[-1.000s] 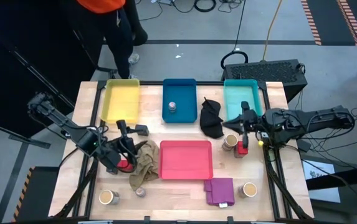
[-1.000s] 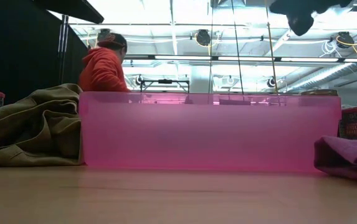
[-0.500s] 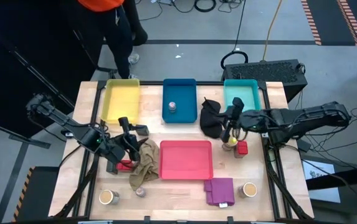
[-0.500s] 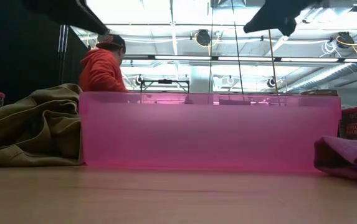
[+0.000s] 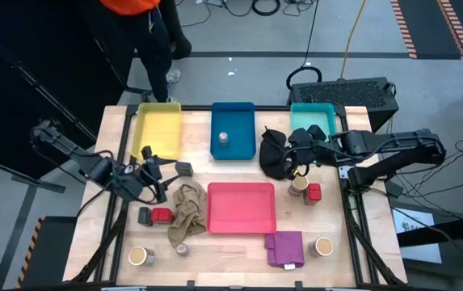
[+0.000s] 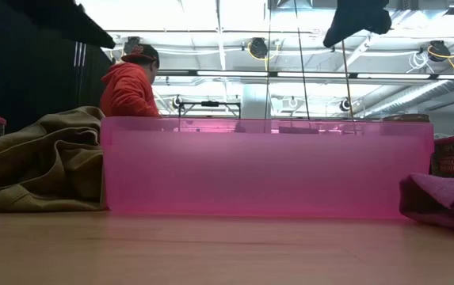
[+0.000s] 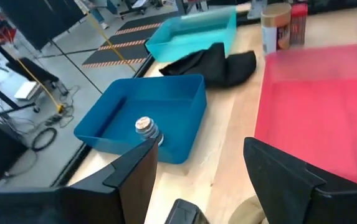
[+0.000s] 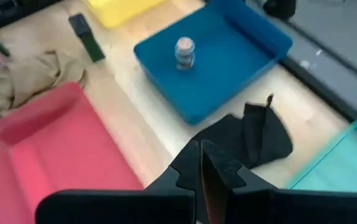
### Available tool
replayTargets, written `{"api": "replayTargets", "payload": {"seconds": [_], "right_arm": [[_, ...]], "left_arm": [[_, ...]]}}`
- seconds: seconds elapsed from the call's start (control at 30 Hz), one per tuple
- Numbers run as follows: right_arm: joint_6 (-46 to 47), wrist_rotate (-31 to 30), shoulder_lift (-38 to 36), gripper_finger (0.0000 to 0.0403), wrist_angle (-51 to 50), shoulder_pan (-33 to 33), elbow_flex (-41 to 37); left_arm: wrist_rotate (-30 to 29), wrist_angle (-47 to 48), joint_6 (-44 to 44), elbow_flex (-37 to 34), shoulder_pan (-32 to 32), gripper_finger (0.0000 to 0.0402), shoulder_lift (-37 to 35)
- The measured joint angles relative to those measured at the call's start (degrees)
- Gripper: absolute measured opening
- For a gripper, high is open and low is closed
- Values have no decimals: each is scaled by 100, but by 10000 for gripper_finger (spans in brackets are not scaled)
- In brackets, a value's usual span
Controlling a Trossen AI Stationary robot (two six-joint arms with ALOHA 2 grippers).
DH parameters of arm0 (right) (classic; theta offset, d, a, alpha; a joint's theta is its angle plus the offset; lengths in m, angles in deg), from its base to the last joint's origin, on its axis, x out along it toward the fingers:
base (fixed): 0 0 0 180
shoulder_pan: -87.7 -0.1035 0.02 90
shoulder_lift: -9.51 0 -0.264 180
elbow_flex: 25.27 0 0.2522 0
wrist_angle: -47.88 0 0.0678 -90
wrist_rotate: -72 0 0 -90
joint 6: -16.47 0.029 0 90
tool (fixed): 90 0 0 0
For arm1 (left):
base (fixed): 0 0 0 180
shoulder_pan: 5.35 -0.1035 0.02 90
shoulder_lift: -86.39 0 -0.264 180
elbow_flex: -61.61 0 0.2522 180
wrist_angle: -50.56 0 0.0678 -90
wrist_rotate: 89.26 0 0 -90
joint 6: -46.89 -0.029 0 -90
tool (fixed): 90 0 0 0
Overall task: Sort spices by type
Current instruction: Put the middle right golden seasoning bottle into the light blue bin
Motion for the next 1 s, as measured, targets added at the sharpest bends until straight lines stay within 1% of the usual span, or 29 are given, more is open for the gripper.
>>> {"api": "replayTargets", "payload": {"seconds": [0.13,0.3,0.43,0.63,0.73,0.87,1.0], "right_arm": [[263,398,52,0,-233,50,27],[917,927,57,0,-788,69,27],[1274,1153,57,0,-1433,69,27],[1779,1706,57,0,-2548,101,27],[1754,1912,52,0,-2912,108,27],[1250,1968,54,0,-2877,106,27],[1264,1963,54,0,-2753,106,27]], "left_arm": [[1,4,129,-6,1,244,-73],[8,16,264,-6,1,244,0],[8,28,267,-6,1,244,21],[3,25,265,-6,-6,244,21],[-95,24,181,-6,-6,244,21],[-397,13,-40,-6,-6,244,21],[-654,-4,-201,-6,-21,244,21]]}}
